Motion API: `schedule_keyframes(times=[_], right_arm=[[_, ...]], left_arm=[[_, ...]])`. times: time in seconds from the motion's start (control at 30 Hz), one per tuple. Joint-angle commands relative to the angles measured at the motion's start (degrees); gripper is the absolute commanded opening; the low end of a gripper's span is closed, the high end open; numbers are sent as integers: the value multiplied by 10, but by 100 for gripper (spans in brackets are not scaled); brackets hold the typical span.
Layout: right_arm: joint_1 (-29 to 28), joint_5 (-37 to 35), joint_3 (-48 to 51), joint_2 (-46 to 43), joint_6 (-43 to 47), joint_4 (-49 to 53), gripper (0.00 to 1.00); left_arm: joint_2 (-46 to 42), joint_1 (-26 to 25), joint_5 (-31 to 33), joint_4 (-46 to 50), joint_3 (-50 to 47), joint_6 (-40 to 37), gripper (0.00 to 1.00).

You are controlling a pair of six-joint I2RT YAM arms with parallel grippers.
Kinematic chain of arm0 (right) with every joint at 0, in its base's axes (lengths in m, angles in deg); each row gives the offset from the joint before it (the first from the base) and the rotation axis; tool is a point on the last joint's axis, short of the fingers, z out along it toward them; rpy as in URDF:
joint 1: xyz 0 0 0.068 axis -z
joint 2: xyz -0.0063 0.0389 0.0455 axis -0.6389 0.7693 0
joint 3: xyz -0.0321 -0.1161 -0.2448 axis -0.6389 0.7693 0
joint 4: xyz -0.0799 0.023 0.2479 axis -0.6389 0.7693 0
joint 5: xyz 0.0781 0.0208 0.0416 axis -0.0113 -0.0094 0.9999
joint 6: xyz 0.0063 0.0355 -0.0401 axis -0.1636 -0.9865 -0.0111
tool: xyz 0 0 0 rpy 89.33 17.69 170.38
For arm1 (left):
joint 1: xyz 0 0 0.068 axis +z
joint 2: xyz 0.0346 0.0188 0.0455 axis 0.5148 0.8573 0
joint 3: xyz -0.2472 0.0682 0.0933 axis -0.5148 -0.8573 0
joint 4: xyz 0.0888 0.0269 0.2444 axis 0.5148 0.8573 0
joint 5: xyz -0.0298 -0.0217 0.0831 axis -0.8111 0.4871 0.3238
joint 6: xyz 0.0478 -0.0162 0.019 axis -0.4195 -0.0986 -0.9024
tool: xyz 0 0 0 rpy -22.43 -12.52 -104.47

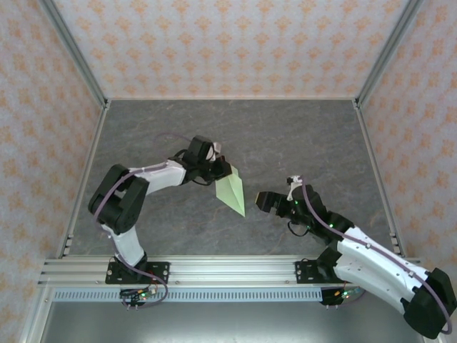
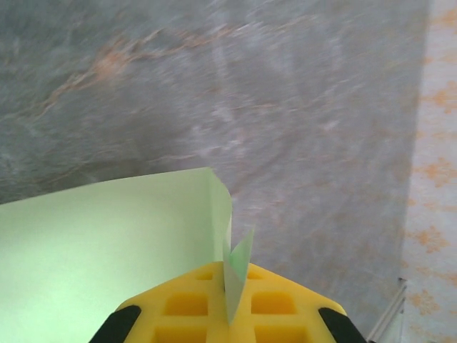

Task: Fold a paper plane with a square sheet of paper (fold left side to right side)
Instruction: Turn over the paper at the center of the table.

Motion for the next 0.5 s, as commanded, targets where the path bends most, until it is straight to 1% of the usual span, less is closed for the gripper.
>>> schedule_keyframes(times=[0.0,0.1,0.23,0.33,0.47], right_arm=[[25,115,25,-6,-50,-139,100],[29,160,37,-2,-73,-232,100],[29,223,29,21,-94,-323,100],[28,237,22,50,-113,-367,100],[29,250,6,97,-133,-400,100]], left_arm=[[-89,-1,27,0,-2,-10,4],[-139,-1,32,10,-3,-2,4],[-186,-1,17,3,-4,24,4],[-210,-2,-2,-24,-10,52,4],[-246,-2,-17,-58,-21,83,4]])
